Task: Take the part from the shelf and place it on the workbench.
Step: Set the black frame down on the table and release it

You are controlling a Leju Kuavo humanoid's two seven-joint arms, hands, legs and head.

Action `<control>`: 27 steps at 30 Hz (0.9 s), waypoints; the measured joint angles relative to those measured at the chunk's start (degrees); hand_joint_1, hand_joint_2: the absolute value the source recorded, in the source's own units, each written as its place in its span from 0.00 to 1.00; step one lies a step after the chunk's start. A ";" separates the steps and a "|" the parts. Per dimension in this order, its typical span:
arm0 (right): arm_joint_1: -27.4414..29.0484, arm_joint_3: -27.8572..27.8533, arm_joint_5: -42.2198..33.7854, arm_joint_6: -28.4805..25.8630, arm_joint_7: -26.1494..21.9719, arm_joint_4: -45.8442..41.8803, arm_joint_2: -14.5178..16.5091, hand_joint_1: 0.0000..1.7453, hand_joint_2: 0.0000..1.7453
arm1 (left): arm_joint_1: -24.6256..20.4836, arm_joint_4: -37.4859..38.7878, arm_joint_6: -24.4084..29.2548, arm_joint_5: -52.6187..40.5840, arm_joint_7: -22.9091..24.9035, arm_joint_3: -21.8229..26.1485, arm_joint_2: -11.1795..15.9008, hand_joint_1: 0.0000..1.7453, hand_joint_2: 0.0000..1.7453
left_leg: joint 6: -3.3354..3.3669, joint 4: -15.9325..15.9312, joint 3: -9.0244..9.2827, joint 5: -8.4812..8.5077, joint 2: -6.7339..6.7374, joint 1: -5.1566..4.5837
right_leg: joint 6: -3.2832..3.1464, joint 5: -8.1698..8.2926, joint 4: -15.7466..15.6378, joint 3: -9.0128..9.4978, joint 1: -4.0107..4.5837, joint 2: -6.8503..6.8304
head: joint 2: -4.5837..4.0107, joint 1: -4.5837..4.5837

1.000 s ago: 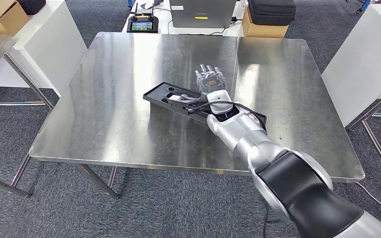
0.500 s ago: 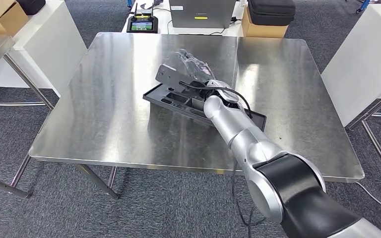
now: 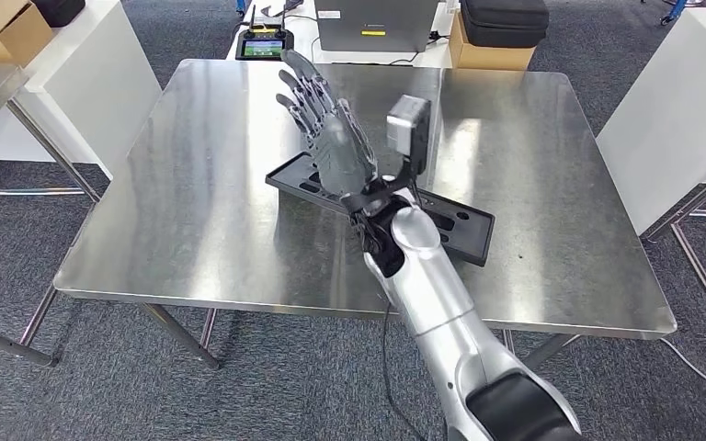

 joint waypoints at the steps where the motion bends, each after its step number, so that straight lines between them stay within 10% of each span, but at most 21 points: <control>1: 2.29 1.10 -2.30 0.43 -0.48 -2.92 -0.21 0.00 0.00 | 0.00 0.00 -0.09 -0.13 -0.18 0.23 -0.02 0.00 0.00 | 0.01 0.00 -0.01 -0.02 0.00 0.00 | 0.00 0.00 0.00 0.00 0.00 0.00 | 0.00 0.00; 9: 14.43 8.85 -0.10 -2.50 -5.25 -17.88 -2.54 0.00 0.00 | -0.23 -0.04 -1.53 -1.61 -1.87 0.78 -0.09 0.00 0.00 | 2.12 -1.58 0.91 1.19 0.26 0.15 | 0.95 0.01 -0.40 0.29 -0.37 0.06 | 0.01 -0.02; 13: 17.17 10.12 2.43 -4.18 -6.70 -20.00 -4.09 0.00 0.00 | -0.89 -0.09 -2.06 -2.39 -2.15 0.75 -0.37 0.00 0.00 | 2.42 -3.59 1.41 2.81 0.69 0.70 | 1.01 -5.76 10.88 -4.33 -0.93 0.00 | -0.01 0.28; 15: 18.66 10.23 3.41 -5.00 -7.07 -20.44 -4.87 0.00 0.00 | -1.06 -0.09 -2.07 -2.68 -2.03 0.73 -0.59 0.00 0.00 | 2.02 -3.39 1.00 2.96 0.80 0.96 | 2.14 -6.90 14.61 -5.54 -1.79 -0.05 | -0.01 0.29; 19: 20.09 10.31 4.33 -5.74 -7.43 -21.15 -5.71 0.00 0.00 | -1.56 -0.18 -2.06 -3.00 -1.82 0.65 -0.96 0.00 0.00 | -0.14 -1.32 -0.63 2.52 0.73 2.04 | 5.49 -2.81 2.53 1.93 -3.12 -0.28 | -0.01 0.35; 24: 21.70 10.31 6.26 -6.66 -8.40 -21.55 -6.25 0.00 0.00 | -1.78 -0.44 -2.21 -3.28 -1.95 0.61 -1.14 0.00 0.00 | -1.82 1.42 -2.42 1.54 0.23 2.38 | 2.59 -3.15 2.37 1.45 -3.19 0.64 | -0.01 -0.15; 27: 23.01 10.28 7.58 -7.29 -9.73 -21.54 -6.44 0.00 0.00 | -1.80 -0.44 -2.61 -3.45 -2.21 0.60 -1.11 0.00 0.00 | -1.36 8.97 -5.58 -4.46 0.21 2.30 | 0.91 -2.30 2.45 0.35 -2.48 0.54 | -0.01 -0.23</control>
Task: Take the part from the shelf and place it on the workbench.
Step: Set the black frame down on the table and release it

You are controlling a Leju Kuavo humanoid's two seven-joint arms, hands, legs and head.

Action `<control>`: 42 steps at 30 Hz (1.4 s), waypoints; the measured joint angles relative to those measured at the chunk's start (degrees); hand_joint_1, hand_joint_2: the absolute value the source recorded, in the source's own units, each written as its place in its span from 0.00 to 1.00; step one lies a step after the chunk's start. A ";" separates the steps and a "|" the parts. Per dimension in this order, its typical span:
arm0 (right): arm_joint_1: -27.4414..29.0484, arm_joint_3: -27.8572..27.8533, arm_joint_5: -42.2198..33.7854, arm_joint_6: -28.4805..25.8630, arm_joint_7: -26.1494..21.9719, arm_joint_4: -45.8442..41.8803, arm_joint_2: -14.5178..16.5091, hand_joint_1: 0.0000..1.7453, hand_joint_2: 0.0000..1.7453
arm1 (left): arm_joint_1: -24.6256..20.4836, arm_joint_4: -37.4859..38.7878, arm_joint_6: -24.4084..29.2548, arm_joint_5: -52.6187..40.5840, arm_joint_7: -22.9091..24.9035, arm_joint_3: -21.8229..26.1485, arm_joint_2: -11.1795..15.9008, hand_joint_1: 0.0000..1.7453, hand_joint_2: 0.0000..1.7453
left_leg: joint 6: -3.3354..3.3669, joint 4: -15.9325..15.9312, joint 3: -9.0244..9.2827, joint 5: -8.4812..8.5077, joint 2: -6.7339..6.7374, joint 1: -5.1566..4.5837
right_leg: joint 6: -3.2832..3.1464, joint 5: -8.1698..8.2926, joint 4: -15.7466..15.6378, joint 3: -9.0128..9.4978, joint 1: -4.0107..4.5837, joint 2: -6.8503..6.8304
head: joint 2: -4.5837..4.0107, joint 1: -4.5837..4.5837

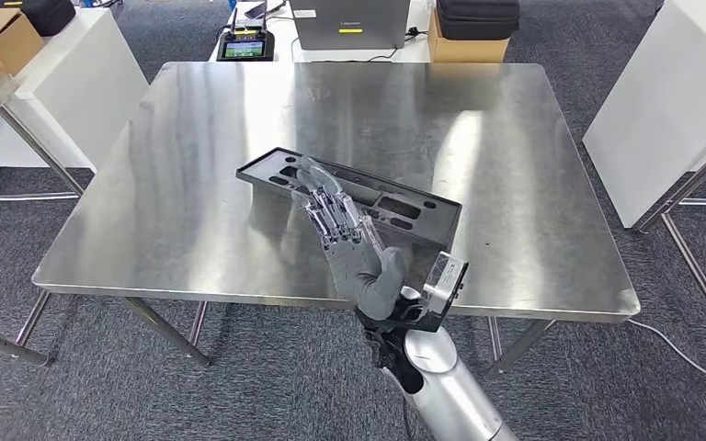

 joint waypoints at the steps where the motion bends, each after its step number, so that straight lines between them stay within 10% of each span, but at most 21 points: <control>1: 0.48 -0.01 0.37 -0.22 -0.32 0.01 -0.12 0.00 0.00 | -0.02 -0.01 -0.11 -0.08 -0.04 -0.01 -0.01 0.00 0.00 | 0.27 4.14 -1.54 -2.44 -0.02 -0.29 | -0.45 0.30 0.02 -0.46 0.38 -0.04 | 0.00 -0.01; 4: 2.03 -0.01 1.18 -0.84 -0.75 0.03 -0.58 0.00 0.00 | -0.05 -0.02 -0.42 -0.44 0.01 -0.02 0.02 0.00 0.00 | 1.72 8.73 -1.91 -4.10 -0.07 -1.27 | -1.26 1.22 0.06 -1.68 1.72 -0.09 | 0.00 -0.01; 9: 2.93 -0.07 1.38 -1.12 -0.87 0.02 -0.97 0.00 0.00 | -0.57 -0.20 -0.46 -0.71 0.08 -0.06 0.25 0.00 0.00 | 5.30 -5.82 7.77 0.43 -0.22 -3.75 | -0.92 2.78 -0.10 -2.45 2.48 -0.08 | 0.01 0.09; 13: 3.12 -0.13 1.40 -1.14 -0.89 0.02 -1.22 0.00 0.00 | -0.77 -0.26 -0.46 -0.75 0.10 -0.05 0.19 0.00 0.00 | 5.31 -7.89 7.13 2.90 0.16 -3.92 | 0.30 2.71 0.41 -3.24 2.52 -0.27 | 0.01 0.13; 17: 3.43 -0.19 1.48 -1.25 -0.92 0.02 -1.68 0.00 0.00 | -0.83 -0.28 -0.53 -0.75 0.14 -0.05 -0.05 0.00 0.00 | 5.12 -8.85 4.71 5.67 0.54 -3.50 | -0.23 -5.41 11.52 -6.69 2.16 -0.39 | 0.00 0.30; 19: 3.77 -0.25 1.87 -1.62 -0.92 0.02 -1.92 0.00 0.00 | -0.82 -0.28 -0.54 -0.77 0.15 -0.05 -0.17 0.00 0.00 | 4.83 -8.74 3.21 6.80 0.73 -3.46 | 0.98 -5.47 14.38 -5.91 1.71 -0.45 | 0.00 0.31; 22: 4.28 -0.55 3.20 -2.61 -1.04 0.07 -2.26 0.00 0.00 | -0.82 -0.28 -0.60 -0.99 0.25 -0.05 -0.30 0.00 0.00 | 4.06 -8.19 1.34 8.08 0.84 -3.37 | 2.74 -2.76 5.28 1.77 1.04 -0.86 | 0.00 0.31; 24: 4.69 -0.91 4.43 -3.71 -1.33 0.24 -2.48 0.00 0.00 | -0.83 -0.28 -0.62 -1.23 0.30 -0.05 -0.32 0.00 0.00 | 3.37 -7.60 0.63 8.65 0.86 -3.46 | 2.30 -3.44 -0.93 5.67 1.27 -1.07 | 0.01 0.28; 27: 6.10 -1.88 8.39 -7.54 -1.88 1.20 -2.97 0.00 0.00 | -0.77 -0.28 -0.61 -1.70 0.40 -0.06 -0.32 0.00 0.00 | 2.41 -7.25 0.34 9.18 0.76 -3.29 | 0.95 -3.49 -2.36 5.72 1.45 -1.09 | 0.02 0.18; 30: 8.25 -3.38 13.83 -13.05 -1.84 3.48 -3.46 0.00 0.00 | -0.52 -0.26 -0.60 -1.69 0.38 -0.02 -0.30 0.00 0.00 | 1.48 -2.57 -1.50 3.90 0.32 -2.84 | -1.04 -2.10 -2.55 4.98 1.06 -1.26 | 0.02 0.13; 33: 11.64 -5.97 17.24 -17.10 -2.10 7.07 -3.95 0.00 0.00 | -0.02 -0.25 -0.62 -1.54 -0.24 0.15 -0.17 0.00 0.00 | 1.02 7.97 -4.33 -2.16 0.15 -2.80 | -1.57 -0.71 -2.42 3.34 1.28 -1.30 | 0.02 0.11; 35: 14.03 -8.36 19.05 -19.73 -2.55 9.39 -4.31 0.00 0.00 | 0.45 -0.22 -0.62 -1.54 -0.79 0.28 -0.12 0.00 0.00 | 1.17 7.96 -2.48 -0.92 0.15 -2.75 | -1.30 0.00 -2.37 2.40 1.35 -1.29 | 0.02 0.11; 39: 16.79 -13.44 23.47 -26.46 -1.32 12.92 -4.67 0.00 0.00 | 0.56 -0.22 -0.62 -1.79 -1.39 0.52 -0.07 0.00 0.00 | 2.27 -6.91 7.75 2.54 -0.43 -2.95 | -0.11 1.15 -2.35 1.59 1.57 -1.24 | 0.02 0.15; 42: 17.73 -17.70 25.61 -29.22 -0.29 17.09 -4.60 0.00 0.00 | 0.46 -0.21 -0.68 -2.10 -1.54 0.66 -0.16 0.00 0.00 | 3.38 -8.64 7.91 3.21 -0.50 -3.35 | 1.20 2.05 -2.47 1.23 1.72 -1.26 | 0.02 0.23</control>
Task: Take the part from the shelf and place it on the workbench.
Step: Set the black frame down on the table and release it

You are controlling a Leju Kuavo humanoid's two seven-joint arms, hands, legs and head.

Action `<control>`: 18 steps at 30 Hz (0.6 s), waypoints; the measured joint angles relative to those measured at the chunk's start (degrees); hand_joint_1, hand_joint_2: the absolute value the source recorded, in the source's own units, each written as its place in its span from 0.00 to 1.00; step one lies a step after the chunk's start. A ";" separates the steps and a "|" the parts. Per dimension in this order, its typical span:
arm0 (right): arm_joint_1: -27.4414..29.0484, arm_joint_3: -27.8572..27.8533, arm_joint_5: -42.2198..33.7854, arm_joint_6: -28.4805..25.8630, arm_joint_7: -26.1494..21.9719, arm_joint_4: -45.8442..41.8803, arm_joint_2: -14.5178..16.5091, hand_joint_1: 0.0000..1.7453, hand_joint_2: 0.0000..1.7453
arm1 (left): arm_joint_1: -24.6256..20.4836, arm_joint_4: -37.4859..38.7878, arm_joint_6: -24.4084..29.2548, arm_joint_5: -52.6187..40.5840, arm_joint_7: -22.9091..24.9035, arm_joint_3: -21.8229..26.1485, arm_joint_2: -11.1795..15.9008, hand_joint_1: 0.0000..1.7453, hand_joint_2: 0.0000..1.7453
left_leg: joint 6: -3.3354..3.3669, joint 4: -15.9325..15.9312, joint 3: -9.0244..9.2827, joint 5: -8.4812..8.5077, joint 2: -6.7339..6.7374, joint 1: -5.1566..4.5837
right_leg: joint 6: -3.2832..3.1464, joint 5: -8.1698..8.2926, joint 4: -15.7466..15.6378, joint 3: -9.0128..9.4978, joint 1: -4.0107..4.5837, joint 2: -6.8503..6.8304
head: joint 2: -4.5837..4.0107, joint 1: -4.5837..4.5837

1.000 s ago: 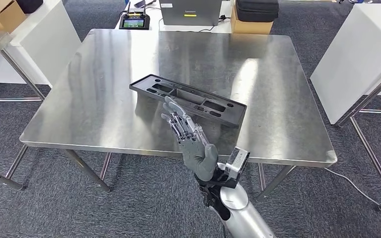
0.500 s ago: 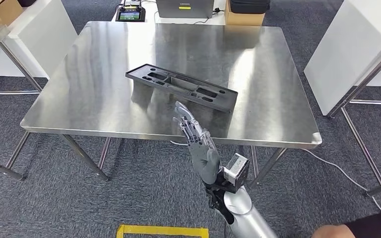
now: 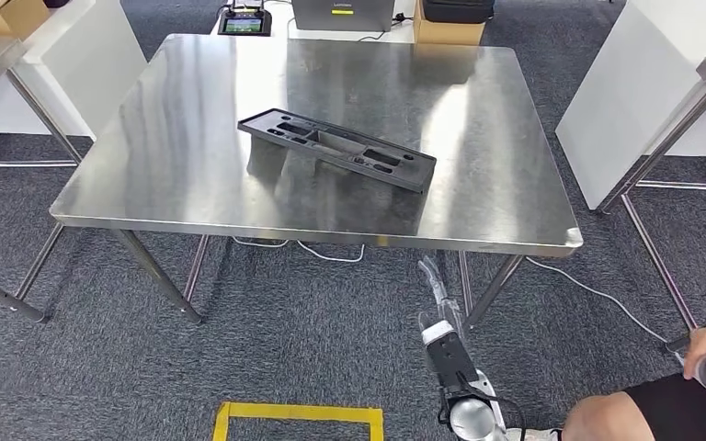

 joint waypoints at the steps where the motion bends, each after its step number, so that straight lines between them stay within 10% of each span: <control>1: 0.29 -1.63 0.79 -0.62 0.09 1.67 0.04 0.00 0.00 | -0.07 0.01 -0.01 -0.14 0.04 0.05 -0.08 0.00 0.00 | 0.51 -0.31 -0.35 0.58 0.11 0.00 | 0.25 -0.36 0.39 -0.52 0.03 0.04 | 0.00 -0.01; 5: 0.18 -9.45 3.73 -2.55 0.26 10.35 0.42 0.00 0.00 | -0.38 0.01 -0.01 -0.68 0.26 0.22 -0.24 0.00 0.00 | 2.13 -0.83 -3.09 3.31 0.51 -0.16 | -0.64 -8.46 11.21 -4.91 -0.06 0.18 | 0.00 0.21; 7: -0.88 -13.77 4.60 -3.51 0.14 17.07 0.42 0.00 0.00 | -0.38 0.01 -0.01 -0.72 0.29 0.32 -0.26 0.00 0.00 | 2.18 -0.69 -4.70 4.45 0.58 -0.38 | -0.02 -9.87 15.91 -5.30 -0.13 0.18 | 0.00 0.20; 10: -3.32 -19.89 5.78 -6.73 0.20 28.44 0.02 0.00 0.00 | -0.42 0.01 0.02 -0.77 0.16 0.44 -0.29 0.00 0.00 | 1.88 -0.14 -6.87 5.90 0.60 -0.55 | 1.26 -6.58 8.67 1.15 -0.12 0.15 | 0.00 0.20; 13: -5.64 -24.34 6.29 -9.20 2.29 38.15 -0.73 0.00 0.00 | -0.56 0.01 0.08 -0.95 -0.09 0.52 -0.33 0.00 0.00 | 1.07 0.30 -7.79 7.15 0.66 -0.82 | 0.17 -6.26 -1.22 7.21 0.46 0.18 | 0.00 0.22; 16: -6.61 -27.54 6.47 -8.50 7.44 46.21 -1.17 0.00 0.00 | -0.64 0.02 0.10 -1.42 -0.13 0.66 -0.31 0.00 0.00 | 0.08 0.44 -8.24 7.63 0.57 -0.77 | -1.16 -5.36 -2.04 6.45 0.19 0.12 | 0.00 0.21; 18: -6.58 -28.59 7.25 -7.65 11.30 50.21 -1.19 0.00 0.00 | -0.59 0.04 0.12 -1.71 0.01 0.74 -0.30 0.00 0.00 | -0.66 3.40 -9.46 3.74 0.39 -0.44 | -2.40 -3.98 -2.18 5.27 -0.52 -0.09 | 0.00 0.09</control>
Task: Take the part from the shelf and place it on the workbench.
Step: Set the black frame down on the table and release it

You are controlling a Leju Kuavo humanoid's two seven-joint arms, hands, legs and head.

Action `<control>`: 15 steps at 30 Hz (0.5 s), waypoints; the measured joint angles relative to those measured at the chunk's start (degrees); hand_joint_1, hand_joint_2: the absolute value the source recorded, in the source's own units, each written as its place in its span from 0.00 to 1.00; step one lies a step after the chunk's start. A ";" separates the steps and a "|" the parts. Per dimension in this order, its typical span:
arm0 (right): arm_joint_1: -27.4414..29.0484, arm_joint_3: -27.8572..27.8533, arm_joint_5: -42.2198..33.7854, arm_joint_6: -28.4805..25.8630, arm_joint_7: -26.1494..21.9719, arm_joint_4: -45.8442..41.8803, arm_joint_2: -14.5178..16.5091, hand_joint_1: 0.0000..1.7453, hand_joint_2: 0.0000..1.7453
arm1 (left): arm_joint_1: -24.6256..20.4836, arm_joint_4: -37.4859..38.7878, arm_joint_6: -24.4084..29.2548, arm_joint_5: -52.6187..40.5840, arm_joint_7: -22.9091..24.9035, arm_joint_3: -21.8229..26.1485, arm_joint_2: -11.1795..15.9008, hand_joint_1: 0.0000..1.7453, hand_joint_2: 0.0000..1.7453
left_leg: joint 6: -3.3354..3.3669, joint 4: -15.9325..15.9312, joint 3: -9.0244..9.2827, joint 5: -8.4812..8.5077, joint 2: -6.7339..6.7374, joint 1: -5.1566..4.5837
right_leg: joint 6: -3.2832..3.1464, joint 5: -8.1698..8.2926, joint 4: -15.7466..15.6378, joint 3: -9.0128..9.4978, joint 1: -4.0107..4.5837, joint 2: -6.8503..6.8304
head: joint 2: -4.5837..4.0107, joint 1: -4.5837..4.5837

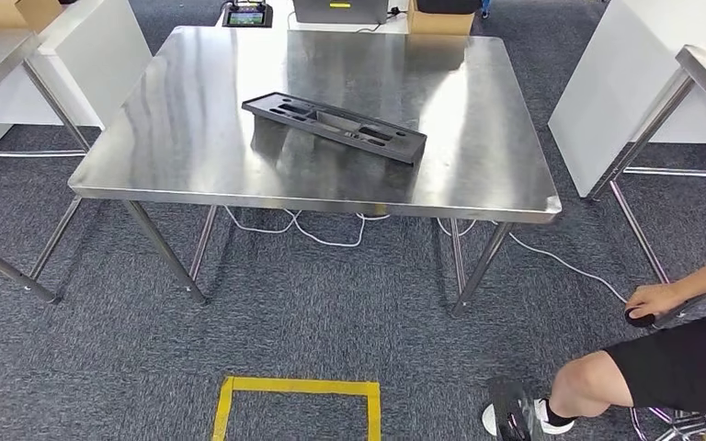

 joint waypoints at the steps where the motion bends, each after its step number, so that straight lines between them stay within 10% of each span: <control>1: 0.09 -0.28 0.35 0.64 1.83 1.61 0.04 0.00 0.00 | 0.01 0.01 0.01 -0.11 0.10 0.02 -0.02 0.00 0.00 | -0.40 3.27 -0.85 -3.38 -0.07 0.26 | -0.39 0.68 0.05 -0.63 -0.02 -0.07 | 0.00 -0.05; 3: 0.44 -0.74 0.70 2.24 5.41 4.24 0.24 0.00 0.00 | 0.00 0.01 -0.03 -0.25 0.31 0.02 -0.03 0.00 0.00 | -1.18 10.91 -2.22 -8.44 -0.09 0.74 | -0.57 1.96 0.17 -1.95 0.03 -0.09 | 0.00 -0.09; 5: 0.87 -1.09 0.78 3.72 8.80 6.34 0.58 0.00 0.00 | -0.01 0.02 -0.09 -0.30 0.50 0.03 -0.04 0.00 0.00 | -1.79 13.80 -1.07 -8.42 -0.07 1.31 | -0.17 3.01 0.47 -3.38 -0.03 -0.10 | 0.00 -0.09; 10: 1.16 -1.25 2.50 6.85 15.85 9.24 1.48 0.00 0.00 | -0.55 0.02 -0.15 -0.31 0.73 0.13 -0.04 0.00 0.00 | -1.89 -2.57 11.42 -5.60 -0.47 1.88 | 1.59 4.63 2.24 -6.31 -0.09 0.08 | 0.00 0.02; 13: 1.15 -1.10 3.97 9.28 19.09 10.16 1.77 0.00 0.00 | -0.73 0.04 -0.26 -0.36 1.15 0.27 0.02 0.00 0.00 | -0.33 -3.76 10.67 -4.86 -0.49 1.35 | 3.18 6.00 1.96 -6.95 0.05 0.14 | 0.00 0.14; 15: 1.25 -0.96 4.72 11.09 20.84 10.70 1.87 0.00 0.00 | -0.84 0.04 -0.42 -0.39 1.41 0.33 0.02 0.00 0.00 | 0.82 -4.25 9.05 -3.18 -0.20 1.27 | 2.98 3.70 4.11 -8.67 0.11 0.18 | 0.00 0.23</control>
